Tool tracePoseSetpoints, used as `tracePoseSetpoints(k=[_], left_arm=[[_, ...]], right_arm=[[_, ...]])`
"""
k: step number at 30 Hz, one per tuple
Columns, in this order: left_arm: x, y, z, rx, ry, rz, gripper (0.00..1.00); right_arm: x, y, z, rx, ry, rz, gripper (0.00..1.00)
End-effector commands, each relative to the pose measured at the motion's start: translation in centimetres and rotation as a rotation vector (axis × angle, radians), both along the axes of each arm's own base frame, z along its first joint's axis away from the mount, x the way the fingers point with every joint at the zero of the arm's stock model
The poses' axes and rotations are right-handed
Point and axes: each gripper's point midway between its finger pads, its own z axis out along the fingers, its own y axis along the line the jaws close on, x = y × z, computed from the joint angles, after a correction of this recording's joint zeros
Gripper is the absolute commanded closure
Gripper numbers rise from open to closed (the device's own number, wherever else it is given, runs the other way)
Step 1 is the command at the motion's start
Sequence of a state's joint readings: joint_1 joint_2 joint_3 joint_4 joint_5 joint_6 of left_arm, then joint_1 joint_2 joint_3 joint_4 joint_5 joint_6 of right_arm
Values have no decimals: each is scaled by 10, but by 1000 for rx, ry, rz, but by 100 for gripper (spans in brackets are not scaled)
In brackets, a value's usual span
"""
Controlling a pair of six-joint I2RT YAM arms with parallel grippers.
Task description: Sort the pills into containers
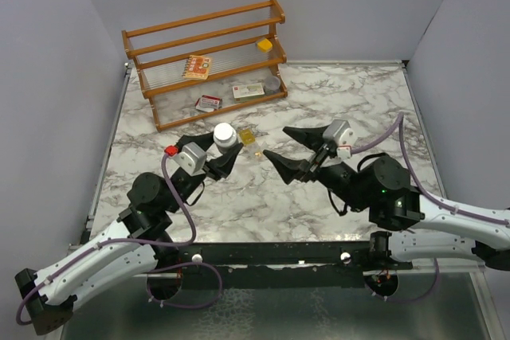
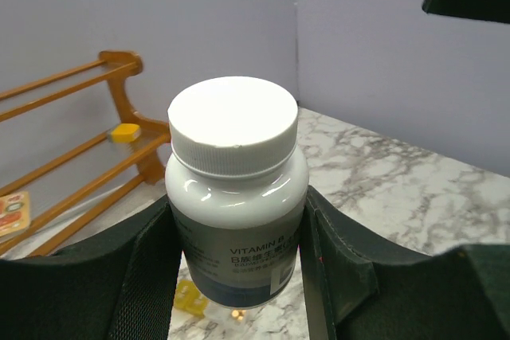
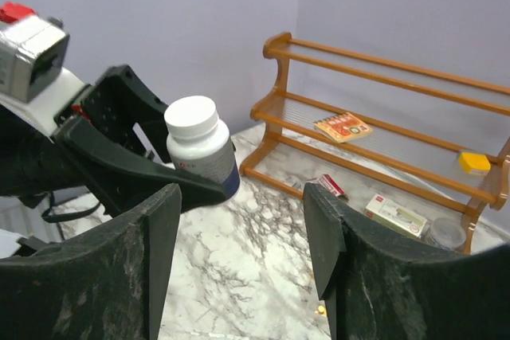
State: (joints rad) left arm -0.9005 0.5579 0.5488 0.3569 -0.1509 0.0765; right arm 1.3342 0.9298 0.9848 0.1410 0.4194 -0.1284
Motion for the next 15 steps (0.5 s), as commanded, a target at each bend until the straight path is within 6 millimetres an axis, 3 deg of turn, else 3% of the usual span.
tracePoseSetpoints(k=[1,6,10,12,15], left_arm=[[-36,-28,11,16,0,-258,100],[-84,-59,15,50,3,-581,100],[-130,-70,20,59,-30,-860,100],[-145,-71,21,64,-35,-948,100],[-151,-70,21,63,-35,-984,100]], right_arm=[[-26,-7,14,53,-24,137,40],[-64,1,22,38,-40,355,41],[-93,11,18,2,-49,526,41],[-101,12,18,3,-51,570,42],[-105,11,18,15,-54,592,42]])
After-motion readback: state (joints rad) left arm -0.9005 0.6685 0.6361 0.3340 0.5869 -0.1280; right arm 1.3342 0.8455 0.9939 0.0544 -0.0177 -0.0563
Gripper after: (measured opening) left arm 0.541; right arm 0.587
